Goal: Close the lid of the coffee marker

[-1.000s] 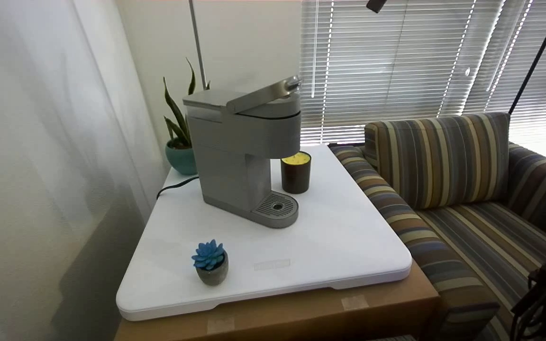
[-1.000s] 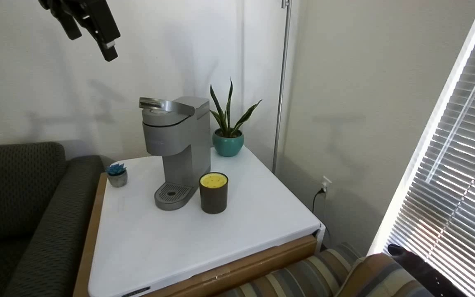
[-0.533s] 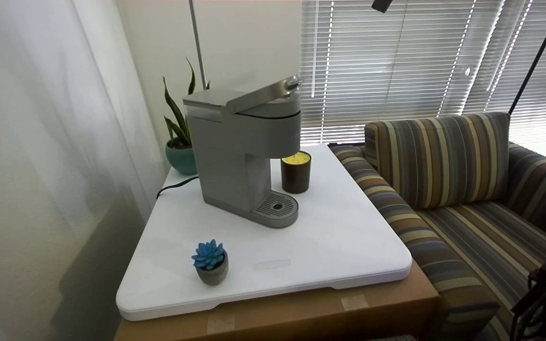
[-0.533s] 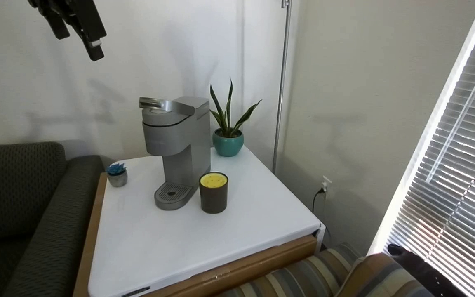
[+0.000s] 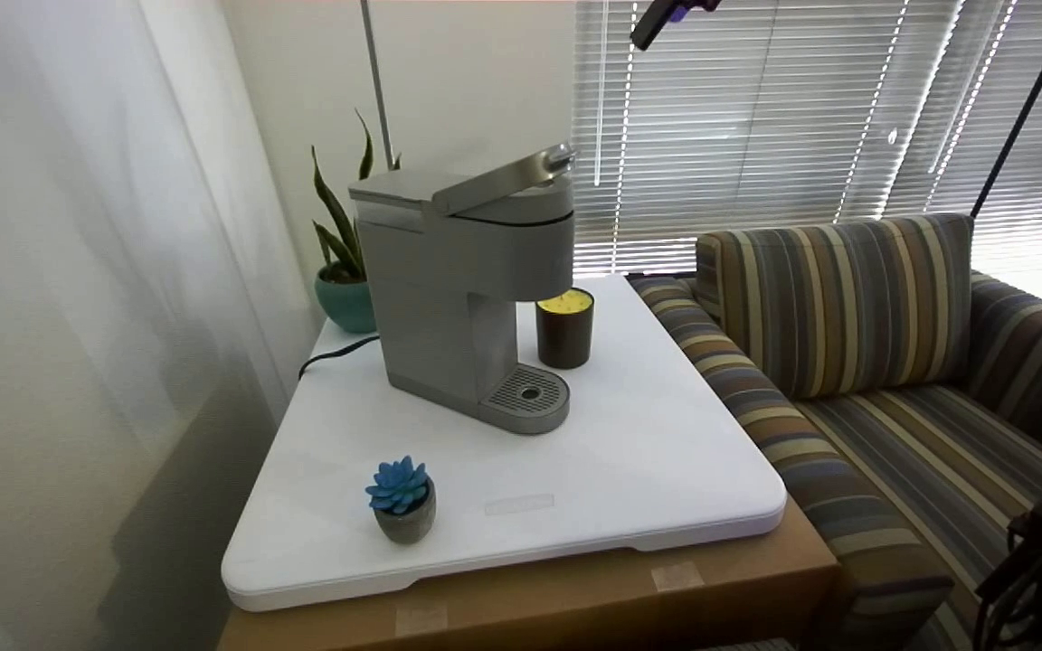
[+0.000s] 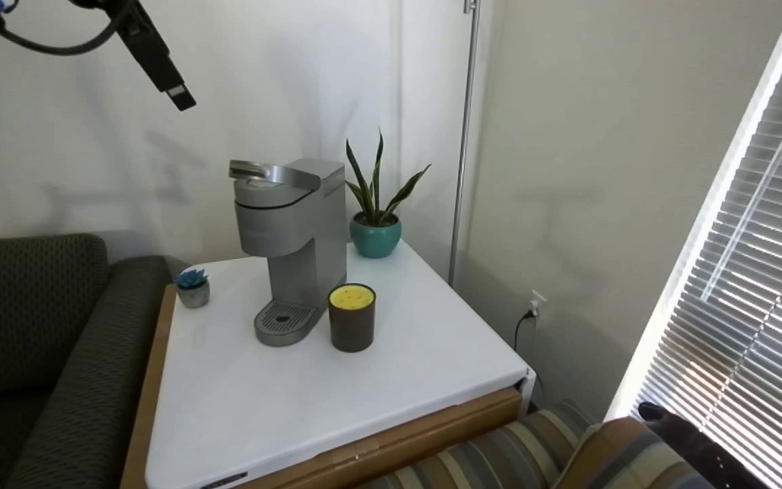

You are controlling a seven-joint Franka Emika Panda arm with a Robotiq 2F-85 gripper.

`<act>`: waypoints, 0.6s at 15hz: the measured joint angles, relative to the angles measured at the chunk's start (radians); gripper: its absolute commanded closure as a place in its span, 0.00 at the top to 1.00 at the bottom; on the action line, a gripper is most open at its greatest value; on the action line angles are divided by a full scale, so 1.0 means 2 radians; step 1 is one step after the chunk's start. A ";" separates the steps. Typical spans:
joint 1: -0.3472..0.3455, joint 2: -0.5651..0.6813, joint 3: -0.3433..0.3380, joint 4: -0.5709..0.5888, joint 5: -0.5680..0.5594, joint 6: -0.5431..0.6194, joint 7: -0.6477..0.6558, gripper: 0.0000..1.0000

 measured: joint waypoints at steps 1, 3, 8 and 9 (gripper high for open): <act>0.000 0.011 0.004 -0.003 0.000 0.033 0.022 1.00; -0.004 0.037 0.007 -0.008 -0.007 0.101 0.071 0.73; -0.028 0.104 0.003 -0.022 -0.059 0.257 0.197 0.38; -0.030 0.116 -0.002 -0.024 -0.050 0.280 0.197 0.31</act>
